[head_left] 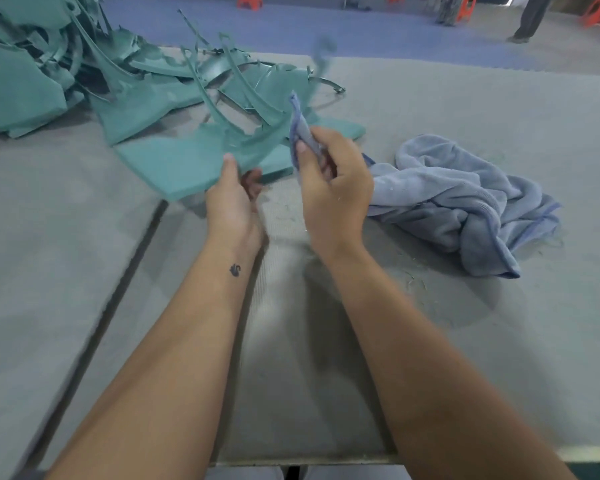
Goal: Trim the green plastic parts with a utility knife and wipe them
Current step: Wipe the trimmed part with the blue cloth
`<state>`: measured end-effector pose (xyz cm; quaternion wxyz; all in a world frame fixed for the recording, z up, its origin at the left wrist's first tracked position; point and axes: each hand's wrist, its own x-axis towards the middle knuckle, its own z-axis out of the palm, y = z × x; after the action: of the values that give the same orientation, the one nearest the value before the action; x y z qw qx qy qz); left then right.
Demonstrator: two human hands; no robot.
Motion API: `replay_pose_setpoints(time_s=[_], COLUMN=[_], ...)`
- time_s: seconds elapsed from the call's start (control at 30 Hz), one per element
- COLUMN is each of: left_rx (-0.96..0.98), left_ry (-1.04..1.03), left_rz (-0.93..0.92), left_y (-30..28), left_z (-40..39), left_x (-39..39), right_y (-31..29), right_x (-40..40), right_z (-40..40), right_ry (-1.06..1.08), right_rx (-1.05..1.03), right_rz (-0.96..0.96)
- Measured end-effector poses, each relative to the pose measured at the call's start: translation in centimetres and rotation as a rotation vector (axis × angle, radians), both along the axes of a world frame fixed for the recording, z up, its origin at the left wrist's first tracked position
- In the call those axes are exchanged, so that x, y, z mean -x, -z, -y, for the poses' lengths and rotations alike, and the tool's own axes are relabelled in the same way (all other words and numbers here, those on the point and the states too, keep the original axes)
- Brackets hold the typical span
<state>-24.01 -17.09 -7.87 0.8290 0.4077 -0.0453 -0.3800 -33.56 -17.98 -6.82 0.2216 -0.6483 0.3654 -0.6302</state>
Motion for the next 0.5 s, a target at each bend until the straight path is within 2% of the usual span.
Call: replay_pose_setpoints(time_s=[0.1,0.2,0.33,0.43,0.5], left_rx=[0.102,0.143,0.186,0.142,0.104], left_ry=[0.143,0.291,0.337,0.386,0.382], left_rz=[-0.028,-0.109,-0.289,-0.202,-0.129], left_y=[0.2,0.3,0.1,0.1,0.3], left_z=[0.0,-0.1,-0.4,-0.3,-0.1], left_x=[1.2,1.7,1.1,1.2,1.5], right_y=[0.0,0.5,1.3,1.6,1.4], right_x=[-0.5,-0.8,-0.7,-0.7,-0.6], right_z=[-0.1,0.2,0.6,1.2,1.2], right_ry=[-0.216,-0.317,-0.102,0.022,-0.034], right_rx=[-0.071,-0.153,-0.065,-0.244,-0.404], right_rz=[0.08,-0.033,-0.117,-0.112,-0.08])
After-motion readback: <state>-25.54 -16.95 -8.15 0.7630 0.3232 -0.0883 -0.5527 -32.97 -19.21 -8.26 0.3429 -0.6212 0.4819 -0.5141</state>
